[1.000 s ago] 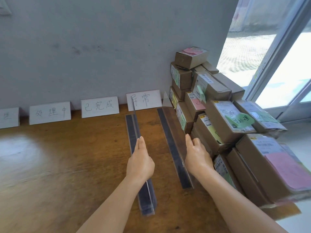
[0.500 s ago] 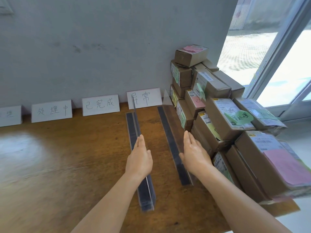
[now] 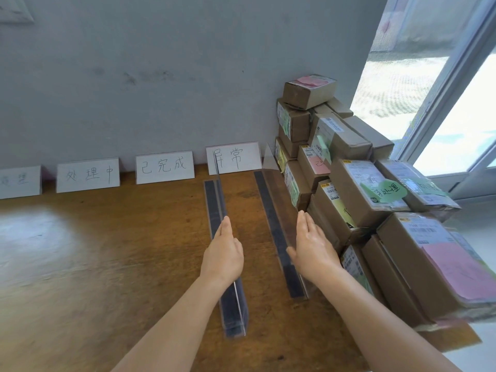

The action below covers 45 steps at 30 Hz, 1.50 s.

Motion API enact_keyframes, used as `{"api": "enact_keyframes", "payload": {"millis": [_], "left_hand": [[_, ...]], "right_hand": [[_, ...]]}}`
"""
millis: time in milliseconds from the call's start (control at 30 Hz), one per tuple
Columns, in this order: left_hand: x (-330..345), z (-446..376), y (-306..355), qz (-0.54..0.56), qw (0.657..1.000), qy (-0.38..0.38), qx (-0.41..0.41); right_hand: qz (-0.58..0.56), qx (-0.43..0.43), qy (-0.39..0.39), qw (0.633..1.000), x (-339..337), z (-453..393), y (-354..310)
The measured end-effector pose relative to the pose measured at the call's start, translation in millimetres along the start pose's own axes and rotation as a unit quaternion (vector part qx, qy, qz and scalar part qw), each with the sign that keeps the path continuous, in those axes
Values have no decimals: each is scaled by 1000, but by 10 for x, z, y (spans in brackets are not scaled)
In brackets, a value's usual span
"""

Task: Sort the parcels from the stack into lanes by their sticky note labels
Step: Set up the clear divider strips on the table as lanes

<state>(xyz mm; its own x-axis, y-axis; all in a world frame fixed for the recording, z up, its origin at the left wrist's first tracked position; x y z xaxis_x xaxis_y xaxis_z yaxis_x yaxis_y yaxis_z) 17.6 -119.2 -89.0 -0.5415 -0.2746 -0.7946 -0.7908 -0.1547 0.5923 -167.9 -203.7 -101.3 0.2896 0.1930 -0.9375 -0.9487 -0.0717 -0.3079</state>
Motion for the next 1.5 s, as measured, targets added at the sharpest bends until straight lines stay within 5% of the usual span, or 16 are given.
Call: {"api": "enact_keyframes", "payload": {"millis": [267,533,833,1133,1500], "left_hand": [[34,30,-105,50,998,-10,-22],[34,84,-159,107,994,-35,-8],[-29,112,-274,127,992,-30,-1],[-321,60,-251,20,999,28,14],[-641,285,-579,35,994,94,-33]], "right_hand": [[-17,-69,70,995,-166,223,-333],[-47,-135,-23,989,151,524,-894],[-67,-132,-85,985,282,561,-980],[-48,-117,-110,986,284,622,-1131],[-4,-85,-70,994,331,676,-1298]]}}
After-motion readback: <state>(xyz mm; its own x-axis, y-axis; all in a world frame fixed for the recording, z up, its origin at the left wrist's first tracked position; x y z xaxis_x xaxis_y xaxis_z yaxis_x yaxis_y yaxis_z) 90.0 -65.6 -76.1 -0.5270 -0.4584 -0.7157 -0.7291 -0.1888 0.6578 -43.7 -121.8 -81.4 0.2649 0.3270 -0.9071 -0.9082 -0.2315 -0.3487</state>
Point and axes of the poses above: each hand's wrist, its own z-axis away from the middle knuckle, its own x-axis out of the palm, y = z × x, the point moved 9 cm from there along -z, towards the middle knuckle, and after that the axes turned 14 degrees about x, right-handed, at the moved point
